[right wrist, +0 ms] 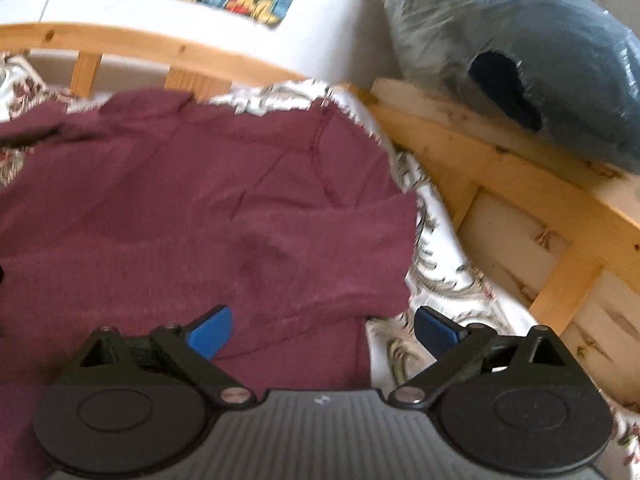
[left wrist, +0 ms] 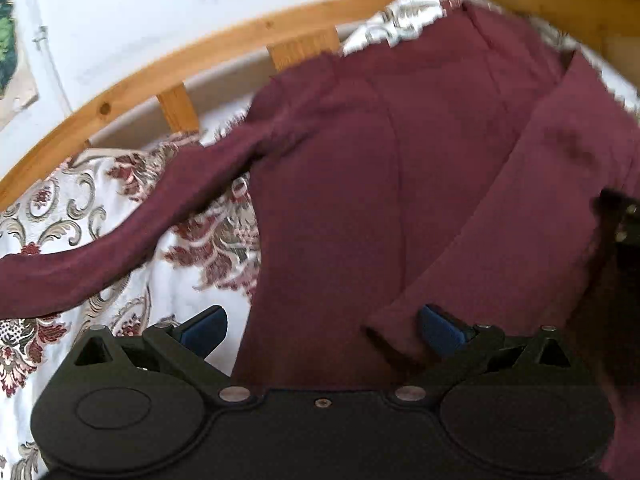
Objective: Fold small clothes
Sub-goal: 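Reach the left gripper to the other sleeve cuff and grasp it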
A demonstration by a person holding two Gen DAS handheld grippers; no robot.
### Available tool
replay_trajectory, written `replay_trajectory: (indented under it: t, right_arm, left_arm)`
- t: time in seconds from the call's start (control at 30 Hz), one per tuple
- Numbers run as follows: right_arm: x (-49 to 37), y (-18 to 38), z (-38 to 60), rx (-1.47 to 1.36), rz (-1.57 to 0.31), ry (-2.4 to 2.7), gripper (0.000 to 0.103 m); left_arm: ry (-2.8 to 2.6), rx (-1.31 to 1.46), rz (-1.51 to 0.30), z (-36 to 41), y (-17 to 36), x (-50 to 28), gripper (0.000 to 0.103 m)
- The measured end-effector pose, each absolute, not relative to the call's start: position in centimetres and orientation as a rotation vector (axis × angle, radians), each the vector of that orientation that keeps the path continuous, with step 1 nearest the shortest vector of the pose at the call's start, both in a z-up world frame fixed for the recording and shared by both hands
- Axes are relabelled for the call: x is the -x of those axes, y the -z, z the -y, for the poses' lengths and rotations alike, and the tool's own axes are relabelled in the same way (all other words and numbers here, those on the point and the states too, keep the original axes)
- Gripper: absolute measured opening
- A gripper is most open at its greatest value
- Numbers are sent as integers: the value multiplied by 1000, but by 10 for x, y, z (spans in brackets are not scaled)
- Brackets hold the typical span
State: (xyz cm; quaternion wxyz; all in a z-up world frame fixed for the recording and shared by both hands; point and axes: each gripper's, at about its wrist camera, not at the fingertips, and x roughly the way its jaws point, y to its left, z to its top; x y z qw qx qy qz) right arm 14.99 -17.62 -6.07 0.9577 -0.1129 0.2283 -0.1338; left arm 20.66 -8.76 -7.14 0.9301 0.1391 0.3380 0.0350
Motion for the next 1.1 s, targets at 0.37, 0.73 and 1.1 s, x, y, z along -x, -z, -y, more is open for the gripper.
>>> replay_trajectory:
  t: [0.37,0.73,1.1]
  right_arm:
    - [-137,52,161,253,-423,264,103]
    - [-130,50,137,253,-385,199,103]
    - [-138,61,138,244,-433,216,103]
  left_arm:
    - [-253,-86,-637,-6,34,-187,102]
    - [-780,190,-497,-200,3,-183,102]
    - [-731,58,-507,-243,-4,-214,77]
